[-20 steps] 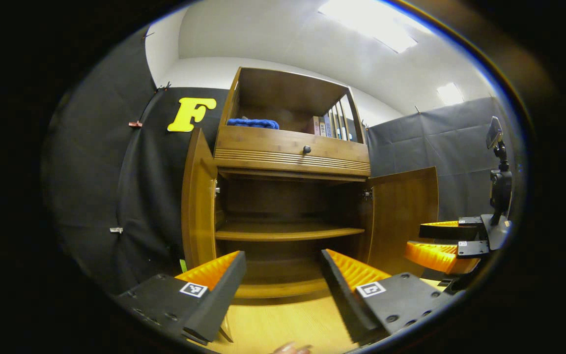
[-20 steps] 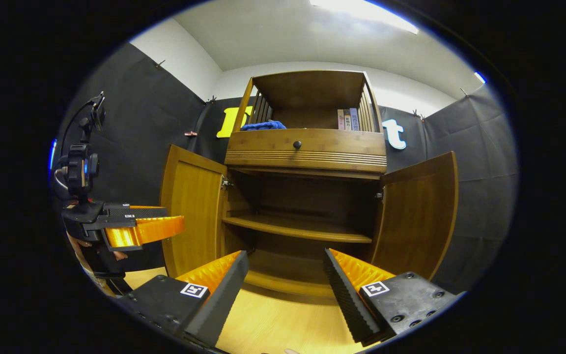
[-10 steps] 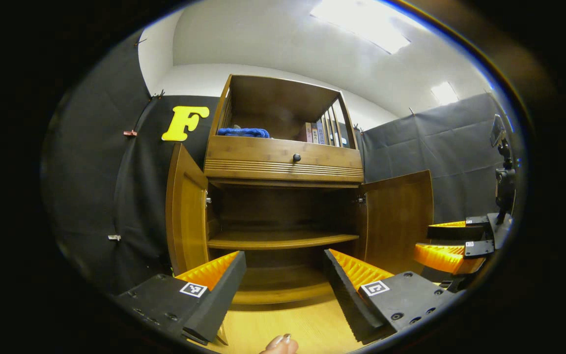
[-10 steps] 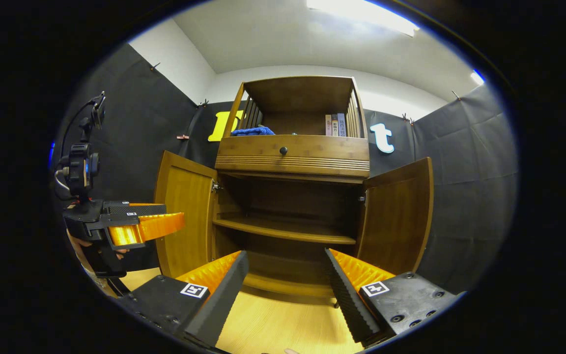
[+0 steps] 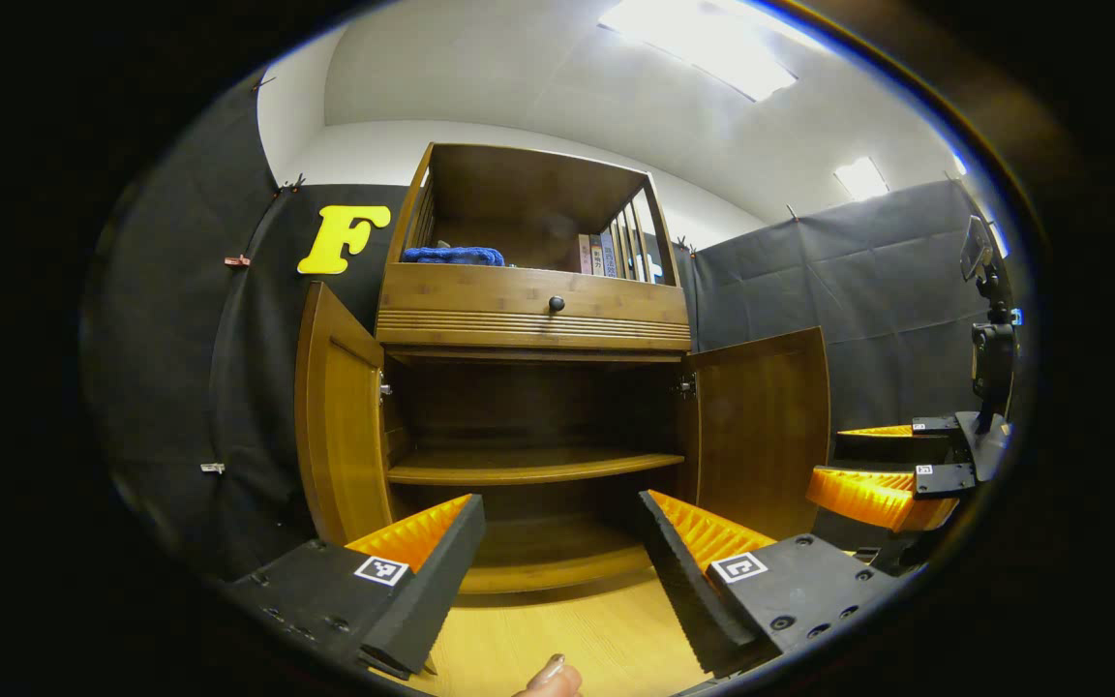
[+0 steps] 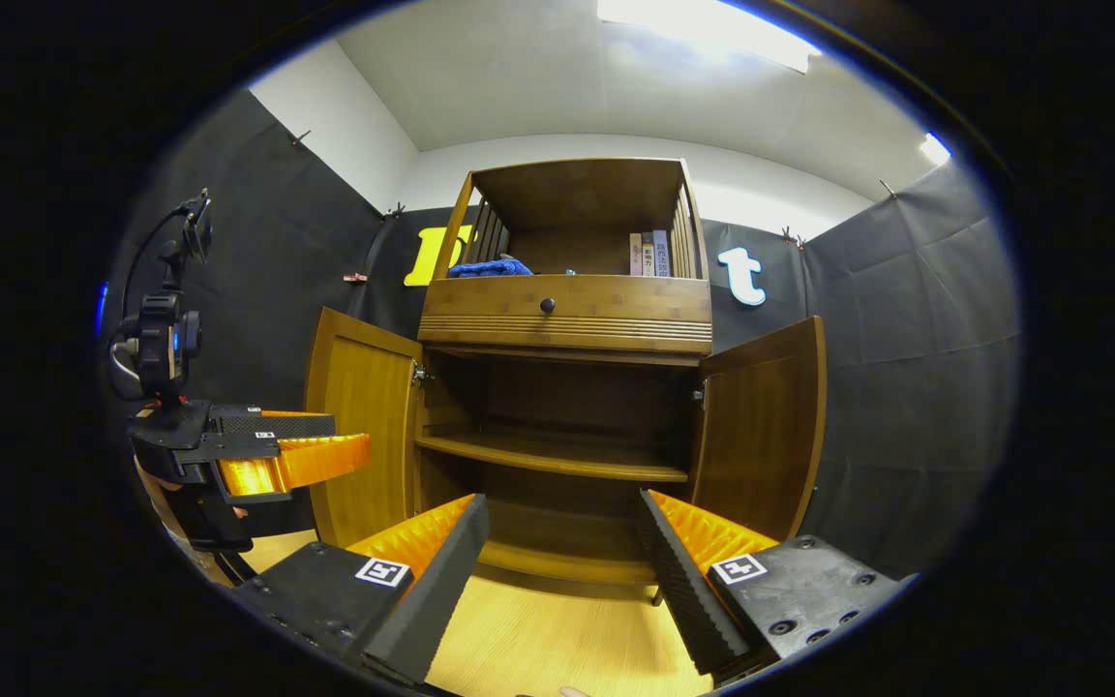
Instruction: Open the right door of the double-door shoe cabinet with the right hand, and open the left door with the left hand.
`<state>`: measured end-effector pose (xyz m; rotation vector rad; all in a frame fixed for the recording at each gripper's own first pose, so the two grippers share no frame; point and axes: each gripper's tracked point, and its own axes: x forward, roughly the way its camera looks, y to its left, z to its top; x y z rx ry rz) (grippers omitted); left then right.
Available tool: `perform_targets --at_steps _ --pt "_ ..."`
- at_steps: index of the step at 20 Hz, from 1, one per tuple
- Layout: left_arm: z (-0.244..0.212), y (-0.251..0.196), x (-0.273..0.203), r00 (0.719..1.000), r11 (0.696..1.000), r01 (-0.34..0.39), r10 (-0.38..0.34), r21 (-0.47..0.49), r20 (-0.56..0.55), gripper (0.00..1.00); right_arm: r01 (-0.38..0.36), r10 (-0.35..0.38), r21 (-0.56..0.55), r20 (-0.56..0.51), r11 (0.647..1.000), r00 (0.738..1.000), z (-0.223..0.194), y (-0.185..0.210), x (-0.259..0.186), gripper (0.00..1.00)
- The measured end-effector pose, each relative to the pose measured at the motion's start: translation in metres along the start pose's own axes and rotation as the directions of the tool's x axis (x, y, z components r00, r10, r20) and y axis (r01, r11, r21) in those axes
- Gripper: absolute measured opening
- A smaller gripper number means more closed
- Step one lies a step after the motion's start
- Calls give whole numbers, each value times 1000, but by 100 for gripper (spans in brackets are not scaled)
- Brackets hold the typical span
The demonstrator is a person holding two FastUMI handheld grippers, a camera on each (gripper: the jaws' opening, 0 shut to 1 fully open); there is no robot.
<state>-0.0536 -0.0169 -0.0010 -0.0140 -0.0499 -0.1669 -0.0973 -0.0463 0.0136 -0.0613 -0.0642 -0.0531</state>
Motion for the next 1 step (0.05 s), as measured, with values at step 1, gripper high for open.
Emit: perform_targets --at_steps 1 --pt "1 0 -1 1000 1000 -5 5 5 5 98 2 -2 0 1 1000 1000 0 -1 -1 97"
